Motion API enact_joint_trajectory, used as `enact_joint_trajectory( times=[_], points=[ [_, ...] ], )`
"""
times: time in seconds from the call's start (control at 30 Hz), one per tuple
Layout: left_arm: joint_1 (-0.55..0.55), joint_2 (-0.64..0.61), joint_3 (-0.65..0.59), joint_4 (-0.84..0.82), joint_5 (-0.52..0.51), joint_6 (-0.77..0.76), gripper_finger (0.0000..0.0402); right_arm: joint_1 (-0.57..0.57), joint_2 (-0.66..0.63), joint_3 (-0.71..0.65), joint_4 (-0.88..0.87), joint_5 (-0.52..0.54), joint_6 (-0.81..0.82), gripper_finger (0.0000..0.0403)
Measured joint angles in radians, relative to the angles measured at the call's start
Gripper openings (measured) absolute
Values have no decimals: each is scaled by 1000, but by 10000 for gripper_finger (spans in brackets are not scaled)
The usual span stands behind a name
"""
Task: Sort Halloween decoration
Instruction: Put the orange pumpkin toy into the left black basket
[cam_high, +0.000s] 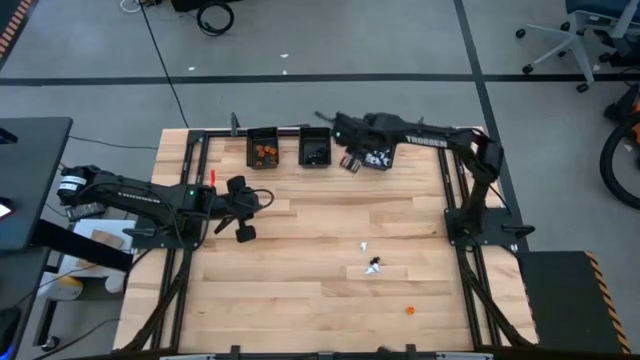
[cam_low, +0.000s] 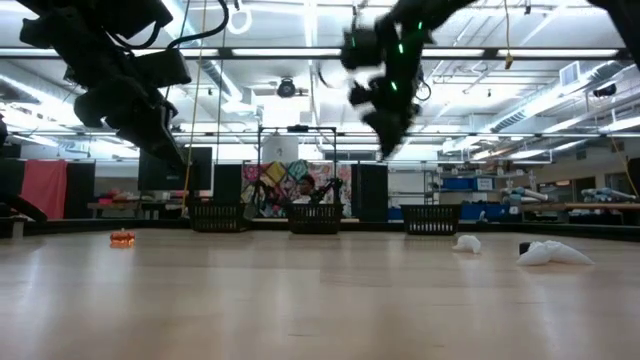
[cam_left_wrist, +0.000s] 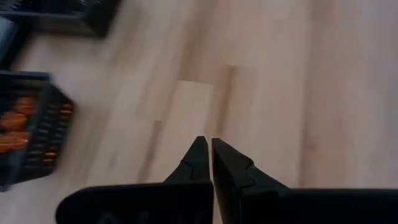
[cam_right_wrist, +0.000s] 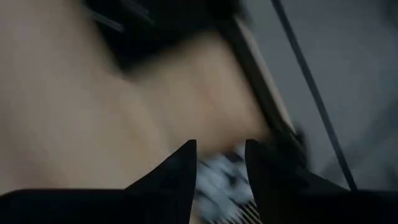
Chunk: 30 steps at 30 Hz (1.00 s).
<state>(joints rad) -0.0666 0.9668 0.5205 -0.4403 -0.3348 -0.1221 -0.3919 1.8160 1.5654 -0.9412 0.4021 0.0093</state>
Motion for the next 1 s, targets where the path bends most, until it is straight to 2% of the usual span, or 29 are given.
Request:
enact_joint_trajectory(
  times=[0.2, 0.3, 0.5, 0.73, 0.87, 1.0],
  points=[
    [-5, 0, -35, 34, 128, -13, 6, 153, -22, 0, 178, -176, -94, 142],
    [-25, 0, -116, 186, 143, -49, 29, 213, -23, -22, 264, -237, -99, 142],
    [-64, 0, -239, 394, 149, -54, 78, 308, -34, -201, 612, -339, -103, 142],
    [-69, 0, -284, 382, 149, -60, 130, 347, -33, -380, 876, -344, -44, 142],
    [-69, 0, -266, 331, 158, -76, 161, 348, -33, -438, 910, -344, -23, 142],
    [-69, 1, -211, 198, 165, -97, 173, 347, -33, -452, 925, -345, -9, 142]
  ],
)
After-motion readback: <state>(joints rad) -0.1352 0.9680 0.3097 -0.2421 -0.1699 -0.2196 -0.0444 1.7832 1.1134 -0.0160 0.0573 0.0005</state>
